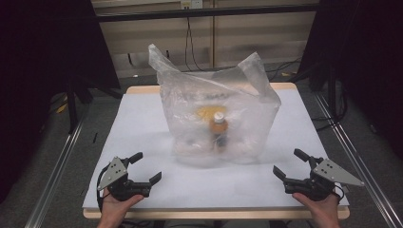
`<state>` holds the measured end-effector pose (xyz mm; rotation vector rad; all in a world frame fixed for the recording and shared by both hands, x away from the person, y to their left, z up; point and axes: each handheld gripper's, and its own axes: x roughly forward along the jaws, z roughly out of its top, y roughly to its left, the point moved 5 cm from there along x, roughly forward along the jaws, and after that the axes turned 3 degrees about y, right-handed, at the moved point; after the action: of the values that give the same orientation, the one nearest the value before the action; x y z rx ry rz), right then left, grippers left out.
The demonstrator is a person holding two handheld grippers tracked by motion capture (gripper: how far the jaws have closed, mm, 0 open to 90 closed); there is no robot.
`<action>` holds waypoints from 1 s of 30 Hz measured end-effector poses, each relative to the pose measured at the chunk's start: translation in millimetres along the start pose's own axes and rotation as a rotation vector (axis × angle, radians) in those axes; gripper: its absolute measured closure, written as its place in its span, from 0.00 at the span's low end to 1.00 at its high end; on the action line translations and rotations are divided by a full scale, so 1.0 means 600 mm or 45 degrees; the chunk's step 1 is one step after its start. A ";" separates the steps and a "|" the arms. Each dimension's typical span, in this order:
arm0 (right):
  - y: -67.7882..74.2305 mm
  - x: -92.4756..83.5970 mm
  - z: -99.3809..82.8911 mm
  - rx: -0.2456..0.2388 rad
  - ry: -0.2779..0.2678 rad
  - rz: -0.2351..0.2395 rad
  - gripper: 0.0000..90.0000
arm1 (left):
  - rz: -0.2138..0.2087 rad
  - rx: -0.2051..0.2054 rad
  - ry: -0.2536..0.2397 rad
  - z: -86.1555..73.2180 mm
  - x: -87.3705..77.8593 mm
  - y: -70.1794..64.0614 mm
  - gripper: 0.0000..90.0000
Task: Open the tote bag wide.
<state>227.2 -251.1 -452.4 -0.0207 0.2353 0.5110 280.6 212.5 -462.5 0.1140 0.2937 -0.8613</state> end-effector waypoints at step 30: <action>0.019 0.008 0.003 -0.029 0.059 0.225 0.81 | -0.124 -0.014 0.050 0.006 -0.003 -0.004 0.67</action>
<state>226.4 -238.8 -451.3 -0.0343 0.2778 0.6895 278.3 211.5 -458.3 0.1068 0.3428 -0.9550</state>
